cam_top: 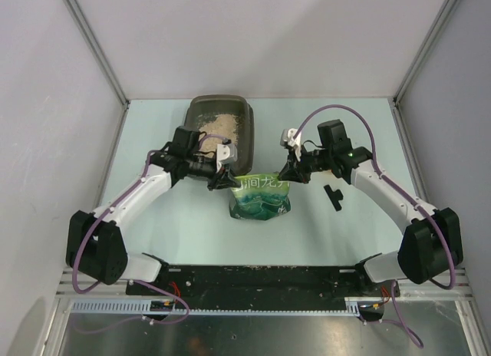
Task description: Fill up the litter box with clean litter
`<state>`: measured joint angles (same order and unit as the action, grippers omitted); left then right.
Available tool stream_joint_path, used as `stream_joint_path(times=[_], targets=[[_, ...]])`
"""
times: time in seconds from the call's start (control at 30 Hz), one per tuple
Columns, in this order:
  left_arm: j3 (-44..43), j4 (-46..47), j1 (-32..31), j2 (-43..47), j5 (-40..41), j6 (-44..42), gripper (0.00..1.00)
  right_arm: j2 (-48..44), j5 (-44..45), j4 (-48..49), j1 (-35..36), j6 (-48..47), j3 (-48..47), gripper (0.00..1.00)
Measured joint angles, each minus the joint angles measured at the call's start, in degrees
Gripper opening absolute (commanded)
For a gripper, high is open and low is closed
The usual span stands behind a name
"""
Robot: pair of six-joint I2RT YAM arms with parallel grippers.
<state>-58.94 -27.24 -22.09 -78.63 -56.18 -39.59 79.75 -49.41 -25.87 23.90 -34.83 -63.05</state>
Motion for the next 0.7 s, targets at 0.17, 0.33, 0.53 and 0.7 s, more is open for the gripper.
stream_joint_path(times=[0.17,0.33,0.53,0.7], targets=[[-1.42,-0.74,-1.84,-0.63,0.57,0.20,0.34,0.42,0.46,0.13,0.66,2.29,-0.42,0.00],[-5.73,1.01,-5.42,-5.22,0.63,0.59,0.34,0.52,0.70,0.13,0.79,3.37,-0.55,0.00],[-9.22,3.34,-8.96,-10.95,1.11,0.83,0.17,0.76,0.52,0.02,0.13,5.66,-0.61,0.00],[-10.10,4.07,-9.27,-12.35,1.07,1.20,0.00,1.62,-0.48,0.52,-1.57,8.50,-0.61,0.12]])
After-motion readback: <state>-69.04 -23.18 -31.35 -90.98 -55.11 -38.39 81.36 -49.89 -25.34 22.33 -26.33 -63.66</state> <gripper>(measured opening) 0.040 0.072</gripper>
